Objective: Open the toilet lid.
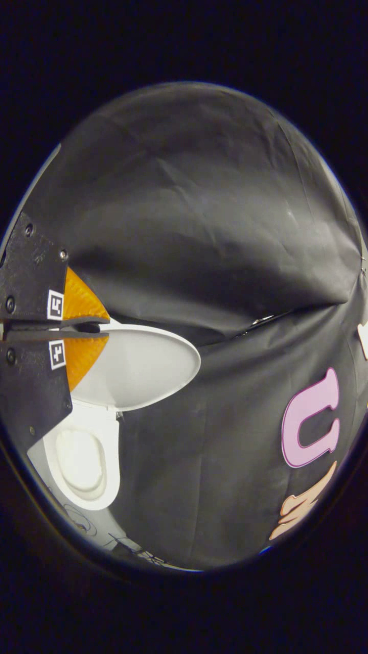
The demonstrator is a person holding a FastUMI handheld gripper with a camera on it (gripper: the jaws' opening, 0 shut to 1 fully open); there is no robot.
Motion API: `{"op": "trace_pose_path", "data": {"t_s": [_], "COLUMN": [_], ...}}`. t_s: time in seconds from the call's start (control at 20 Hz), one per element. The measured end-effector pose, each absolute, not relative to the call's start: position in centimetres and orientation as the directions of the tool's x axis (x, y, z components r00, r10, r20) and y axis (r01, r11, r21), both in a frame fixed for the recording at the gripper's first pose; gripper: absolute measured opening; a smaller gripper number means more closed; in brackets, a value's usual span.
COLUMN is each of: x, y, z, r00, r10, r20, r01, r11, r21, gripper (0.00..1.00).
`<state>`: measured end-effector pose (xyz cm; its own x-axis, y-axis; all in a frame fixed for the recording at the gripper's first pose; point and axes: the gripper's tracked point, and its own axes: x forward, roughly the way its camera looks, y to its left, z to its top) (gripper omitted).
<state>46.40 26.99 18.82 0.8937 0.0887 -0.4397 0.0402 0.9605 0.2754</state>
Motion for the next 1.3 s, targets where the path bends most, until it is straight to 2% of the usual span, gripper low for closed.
{"op": "trace_pose_path", "data": {"t_s": [0.1, 0.3, 0.7, 0.8, 1.05, 1.3], "x": [46.4, 46.4, 42.9, 41.4, 37.9, 34.6], "y": [27.2, 27.8, 24.4, 22.6, 15.6, 5.7], "z": [18.4, 18.4, 19.6, 20.3, 22.7, 22.7], "r00": [0.891, 0.879, 0.891, 0.906, 0.955, 0.988], "r10": [0.138, 0.228, 0.292, 0.286, 0.203, 0.091], "r20": [-0.432, -0.420, -0.347, -0.311, -0.216, -0.123], "r01": [0.001, -0.035, -0.111, -0.129, -0.114, -0.048], "r11": [0.952, 0.907, 0.882, 0.888, 0.923, 0.948], "r21": [0.305, 0.420, 0.459, 0.440, 0.367, 0.315], "gripper": [0.08, 0.37, 0.54, 0.54, 0.54, 0.56]}}
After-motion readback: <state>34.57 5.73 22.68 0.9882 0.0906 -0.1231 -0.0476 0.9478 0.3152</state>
